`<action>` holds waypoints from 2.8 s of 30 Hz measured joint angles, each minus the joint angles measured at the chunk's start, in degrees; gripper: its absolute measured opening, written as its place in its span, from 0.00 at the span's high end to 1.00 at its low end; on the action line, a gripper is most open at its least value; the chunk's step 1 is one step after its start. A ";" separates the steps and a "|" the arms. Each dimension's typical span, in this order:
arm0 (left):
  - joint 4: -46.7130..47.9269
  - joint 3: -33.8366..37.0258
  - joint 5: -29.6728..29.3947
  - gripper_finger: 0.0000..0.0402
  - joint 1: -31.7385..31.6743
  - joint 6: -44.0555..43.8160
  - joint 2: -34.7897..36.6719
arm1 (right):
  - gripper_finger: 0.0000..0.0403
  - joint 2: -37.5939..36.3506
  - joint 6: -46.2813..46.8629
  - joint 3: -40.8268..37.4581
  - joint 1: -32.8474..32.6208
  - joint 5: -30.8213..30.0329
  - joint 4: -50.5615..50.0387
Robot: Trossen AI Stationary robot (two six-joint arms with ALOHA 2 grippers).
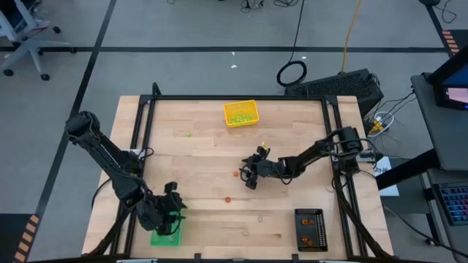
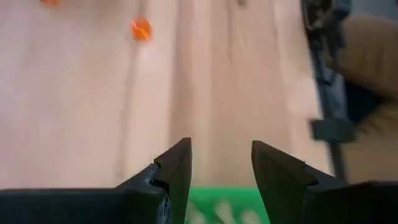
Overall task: Sort Halloween decoration
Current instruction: Put the green spider toy into the yellow bin
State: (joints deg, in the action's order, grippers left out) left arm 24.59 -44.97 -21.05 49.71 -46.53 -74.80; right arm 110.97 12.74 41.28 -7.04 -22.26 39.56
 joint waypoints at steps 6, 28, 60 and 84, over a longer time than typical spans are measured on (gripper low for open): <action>-0.04 0.00 -4.92 0.59 -3.41 8.74 0.39 | 0.61 2.43 1.86 3.30 0.89 -0.27 -5.82; -0.52 0.00 -17.16 0.59 -9.84 17.51 0.39 | 0.99 -3.27 -6.26 2.90 2.15 -1.34 -8.82; -19.95 0.09 -16.48 0.59 -20.61 36.58 -4.38 | 1.00 -27.91 -12.26 -18.17 1.34 17.81 29.31; -24.30 0.09 -12.06 0.59 -26.77 40.18 -4.51 | 1.00 -27.93 -66.33 -18.17 1.32 17.59 27.87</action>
State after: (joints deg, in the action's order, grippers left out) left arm 0.30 -44.88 -33.10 22.94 -6.35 -79.31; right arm 83.05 -53.60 23.11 -5.72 -4.67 67.43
